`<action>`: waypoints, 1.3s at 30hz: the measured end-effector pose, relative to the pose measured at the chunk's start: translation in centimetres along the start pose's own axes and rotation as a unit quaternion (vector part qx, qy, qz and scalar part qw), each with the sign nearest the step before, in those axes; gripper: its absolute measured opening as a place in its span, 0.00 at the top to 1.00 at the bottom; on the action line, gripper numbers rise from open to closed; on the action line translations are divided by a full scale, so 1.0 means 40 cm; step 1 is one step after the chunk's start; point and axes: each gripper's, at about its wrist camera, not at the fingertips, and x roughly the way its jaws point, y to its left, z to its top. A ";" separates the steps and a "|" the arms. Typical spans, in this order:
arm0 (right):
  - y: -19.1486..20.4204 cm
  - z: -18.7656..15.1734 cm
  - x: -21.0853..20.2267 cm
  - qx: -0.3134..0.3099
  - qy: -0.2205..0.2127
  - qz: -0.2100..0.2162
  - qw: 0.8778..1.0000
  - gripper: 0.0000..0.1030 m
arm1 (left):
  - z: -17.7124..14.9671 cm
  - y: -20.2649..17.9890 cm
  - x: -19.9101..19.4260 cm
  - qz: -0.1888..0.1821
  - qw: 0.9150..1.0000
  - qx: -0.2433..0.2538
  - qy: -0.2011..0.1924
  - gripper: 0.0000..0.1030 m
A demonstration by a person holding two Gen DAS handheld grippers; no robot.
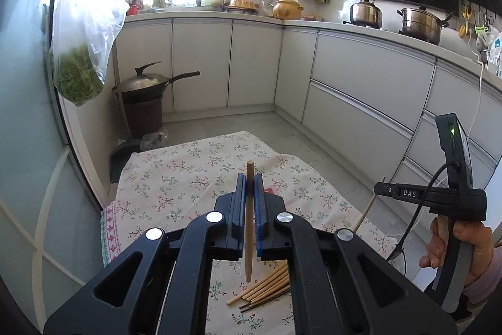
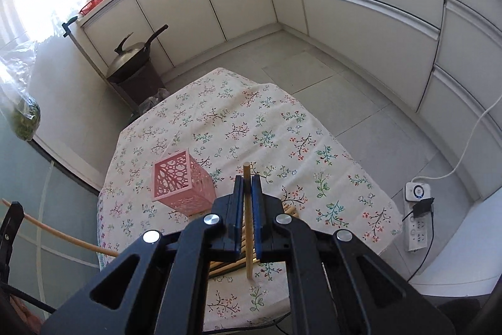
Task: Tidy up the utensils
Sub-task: 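Lower the left tool's chopstick into the pink basket and open, while the right tool carries its chopstick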
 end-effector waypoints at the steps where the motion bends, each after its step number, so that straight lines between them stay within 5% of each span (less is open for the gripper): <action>1: 0.002 0.005 -0.011 -0.003 -0.003 0.001 1.000 0.95 | 0.010 -0.002 -0.003 0.001 1.000 -0.001 -0.004 0.96; 12: -0.003 0.079 -0.120 -0.005 -0.028 0.033 0.999 0.95 | 0.122 -0.013 -0.003 -0.010 0.999 -0.027 -0.045 0.96; 23: 0.012 0.216 -0.191 0.003 -0.069 0.073 0.995 0.95 | 0.204 -0.033 0.106 0.001 0.997 -0.050 -0.065 0.96; 34: 0.134 0.285 -0.130 -0.024 -0.063 0.106 0.992 0.95 | 0.169 -0.015 0.313 0.010 0.998 -0.068 -0.016 0.94; 39: 0.174 0.290 -0.072 -0.031 -0.046 0.108 0.993 0.95 | 0.155 0.023 0.306 0.010 0.995 -0.095 -0.012 0.72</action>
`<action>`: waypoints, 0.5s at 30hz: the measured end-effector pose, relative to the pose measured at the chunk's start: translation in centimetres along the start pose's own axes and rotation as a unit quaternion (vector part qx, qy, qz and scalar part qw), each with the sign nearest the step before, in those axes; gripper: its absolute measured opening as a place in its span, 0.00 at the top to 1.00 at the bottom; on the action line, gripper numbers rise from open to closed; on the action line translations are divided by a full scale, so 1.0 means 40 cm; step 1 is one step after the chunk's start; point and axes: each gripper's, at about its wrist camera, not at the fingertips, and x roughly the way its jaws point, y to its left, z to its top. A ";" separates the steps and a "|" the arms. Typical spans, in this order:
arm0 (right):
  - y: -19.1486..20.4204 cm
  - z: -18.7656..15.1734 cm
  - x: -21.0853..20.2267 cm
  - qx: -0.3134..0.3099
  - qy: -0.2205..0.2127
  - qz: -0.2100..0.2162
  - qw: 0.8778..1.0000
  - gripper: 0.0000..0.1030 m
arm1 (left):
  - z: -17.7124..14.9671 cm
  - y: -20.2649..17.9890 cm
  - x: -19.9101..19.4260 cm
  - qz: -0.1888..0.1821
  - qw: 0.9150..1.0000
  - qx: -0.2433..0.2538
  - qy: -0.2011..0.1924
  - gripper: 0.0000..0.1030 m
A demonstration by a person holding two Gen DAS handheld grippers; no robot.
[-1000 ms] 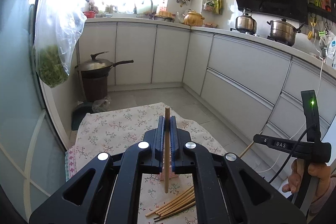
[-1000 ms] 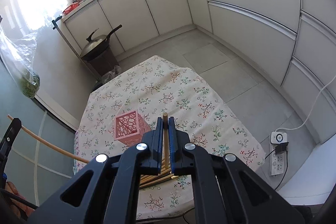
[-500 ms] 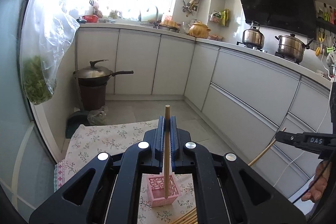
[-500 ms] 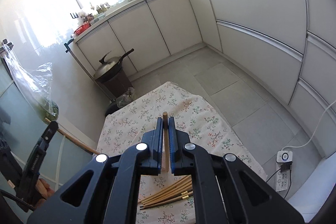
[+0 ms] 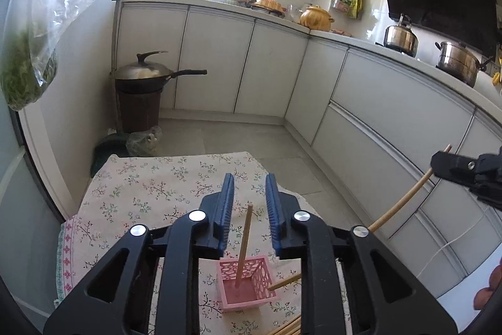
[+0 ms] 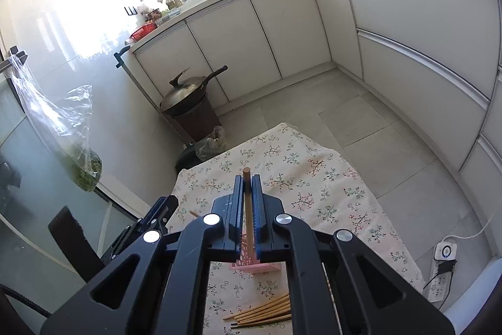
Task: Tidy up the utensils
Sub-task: 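Lower the left tool's chopstick into the pink basket and open, while the right tool carries its chopstick, then lower the right tool's chopstick into the pink basket and open the right tool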
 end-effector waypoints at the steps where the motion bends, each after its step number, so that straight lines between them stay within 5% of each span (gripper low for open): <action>1: 0.004 0.000 0.010 -0.001 0.001 -0.001 1.000 0.95 | 0.008 0.010 -0.018 0.002 1.000 -0.006 -0.012 0.67; 3: 0.011 -0.003 0.028 -0.002 0.005 -0.005 1.000 0.95 | 0.020 0.026 -0.053 0.003 0.999 -0.018 -0.036 0.54; 9: 0.033 -0.006 0.078 -0.014 0.009 -0.020 1.000 0.95 | 0.048 0.048 -0.100 0.004 0.998 -0.037 -0.057 0.49; 15: 0.022 -0.039 0.162 -0.002 0.018 -0.022 1.000 0.92 | 0.040 0.054 -0.082 0.009 0.999 -0.037 -0.037 0.45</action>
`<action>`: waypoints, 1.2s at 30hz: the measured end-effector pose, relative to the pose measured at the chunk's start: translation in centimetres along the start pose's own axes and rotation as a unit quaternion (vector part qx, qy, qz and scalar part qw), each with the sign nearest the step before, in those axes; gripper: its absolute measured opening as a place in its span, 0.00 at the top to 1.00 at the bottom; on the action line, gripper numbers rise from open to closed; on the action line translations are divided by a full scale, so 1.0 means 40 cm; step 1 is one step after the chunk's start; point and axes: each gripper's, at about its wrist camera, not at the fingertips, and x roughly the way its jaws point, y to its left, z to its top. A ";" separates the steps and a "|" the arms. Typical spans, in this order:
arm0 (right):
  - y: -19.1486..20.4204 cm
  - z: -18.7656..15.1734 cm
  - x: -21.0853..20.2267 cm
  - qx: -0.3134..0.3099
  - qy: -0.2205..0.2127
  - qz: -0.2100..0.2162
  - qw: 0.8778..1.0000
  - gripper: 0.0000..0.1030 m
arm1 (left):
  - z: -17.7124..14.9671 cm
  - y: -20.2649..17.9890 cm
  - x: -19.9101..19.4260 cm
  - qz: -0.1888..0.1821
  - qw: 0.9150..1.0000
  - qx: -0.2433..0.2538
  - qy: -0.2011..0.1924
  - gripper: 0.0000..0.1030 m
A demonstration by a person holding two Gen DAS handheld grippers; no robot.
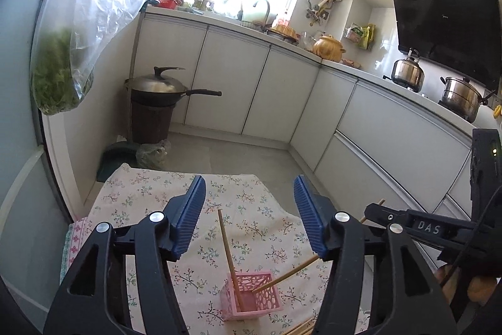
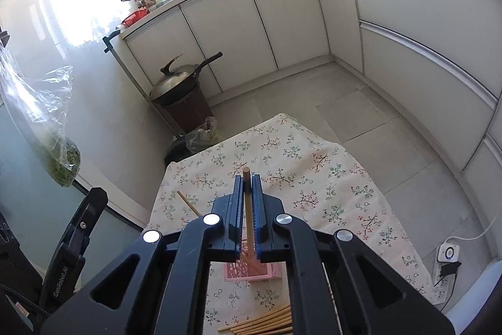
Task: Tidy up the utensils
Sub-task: 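Lower the right tool's chopstick into the pink basket and open the right tool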
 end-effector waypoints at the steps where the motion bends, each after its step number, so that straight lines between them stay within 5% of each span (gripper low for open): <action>1: -0.001 -0.007 0.013 0.004 0.006 0.002 1.000 0.92 | -0.003 -0.004 0.003 0.002 1.000 0.004 0.003 0.45; 13: 0.000 -0.064 -0.049 -0.039 -0.023 -0.035 0.998 0.86 | -0.013 -0.046 -0.030 0.025 0.999 0.043 -0.003 0.35; 17: -0.023 -0.083 -0.075 -0.041 -0.037 -0.054 0.997 0.70 | -0.027 -0.059 -0.045 0.029 0.998 0.055 -0.002 0.27; 24: -0.064 -0.127 -0.106 -0.037 -0.047 -0.074 0.995 0.56 | -0.069 -0.087 -0.060 0.034 0.996 0.081 0.007 0.14; 36: -0.148 -0.201 -0.155 -0.004 -0.055 -0.089 0.995 0.27 | -0.139 -0.114 -0.038 0.035 0.992 0.114 0.045 0.07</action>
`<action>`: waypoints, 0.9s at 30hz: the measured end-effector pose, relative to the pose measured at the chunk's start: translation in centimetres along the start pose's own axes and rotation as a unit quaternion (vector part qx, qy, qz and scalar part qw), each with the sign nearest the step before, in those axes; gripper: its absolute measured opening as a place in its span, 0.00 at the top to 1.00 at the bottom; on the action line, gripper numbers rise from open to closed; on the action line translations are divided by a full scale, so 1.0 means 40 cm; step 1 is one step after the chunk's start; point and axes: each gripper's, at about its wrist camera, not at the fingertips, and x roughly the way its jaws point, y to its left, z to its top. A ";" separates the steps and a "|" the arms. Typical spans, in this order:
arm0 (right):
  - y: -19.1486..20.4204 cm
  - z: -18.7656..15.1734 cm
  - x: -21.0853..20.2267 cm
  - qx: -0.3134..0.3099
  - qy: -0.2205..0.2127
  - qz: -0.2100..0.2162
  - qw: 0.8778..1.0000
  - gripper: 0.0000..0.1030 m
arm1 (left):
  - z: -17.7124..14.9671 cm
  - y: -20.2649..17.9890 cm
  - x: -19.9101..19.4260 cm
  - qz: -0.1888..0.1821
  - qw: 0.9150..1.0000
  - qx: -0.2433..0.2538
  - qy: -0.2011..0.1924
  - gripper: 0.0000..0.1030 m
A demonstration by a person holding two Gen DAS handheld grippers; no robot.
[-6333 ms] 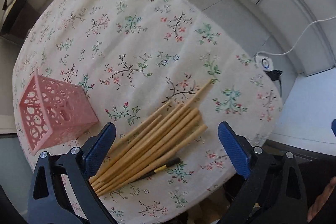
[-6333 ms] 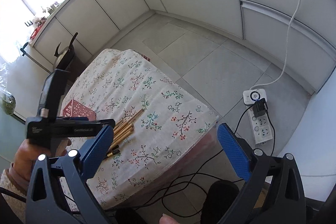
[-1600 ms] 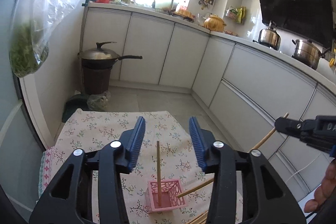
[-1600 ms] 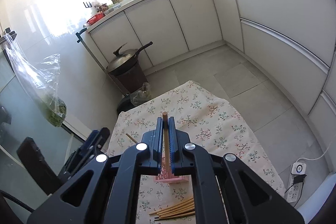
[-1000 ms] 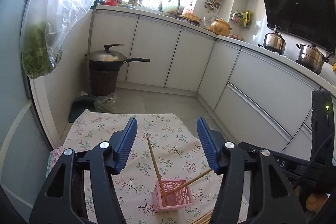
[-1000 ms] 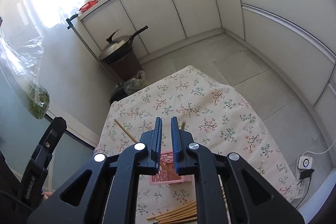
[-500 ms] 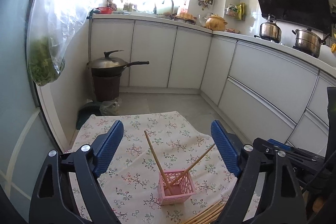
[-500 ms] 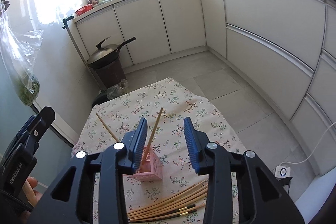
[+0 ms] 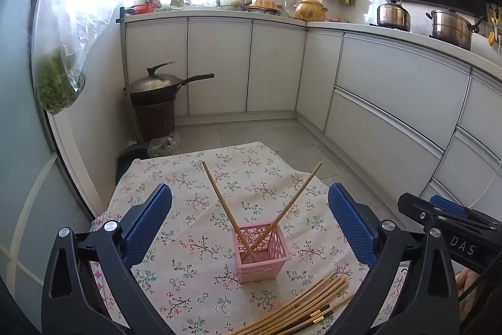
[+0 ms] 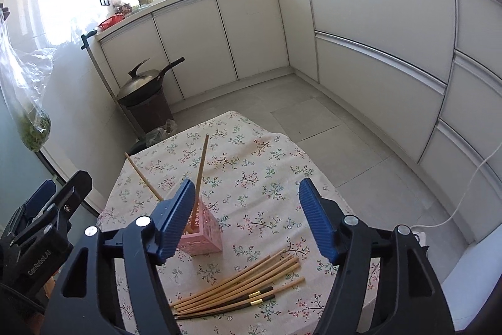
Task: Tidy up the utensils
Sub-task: 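Lower the right tool's chopstick into the pink basket and open the right tool, then lower the left tool onto the chopstick bundle and close on one chopstick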
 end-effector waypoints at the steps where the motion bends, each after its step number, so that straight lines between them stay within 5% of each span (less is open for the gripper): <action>1: -0.013 -0.006 -0.002 0.008 0.000 0.001 1.000 0.22 | -0.007 -0.004 0.007 0.000 1.000 0.005 0.006 0.07; 5: -0.093 -0.047 -0.020 0.044 0.006 0.019 0.999 0.07 | -0.036 -0.017 0.037 -0.014 0.999 0.027 0.040 0.07; 12: -0.290 -0.168 -0.019 0.103 0.062 0.036 0.992 0.07 | -0.095 -0.114 0.095 -0.096 0.983 0.095 0.124 0.07; 20: -0.416 -0.246 0.024 0.143 0.100 0.053 0.983 0.07 | -0.216 -0.304 0.224 -0.154 0.932 0.194 0.263 0.07; 27: -0.451 -0.269 0.058 0.170 0.133 0.068 0.974 0.07 | -0.276 -0.360 0.427 -0.137 0.894 0.171 0.391 0.07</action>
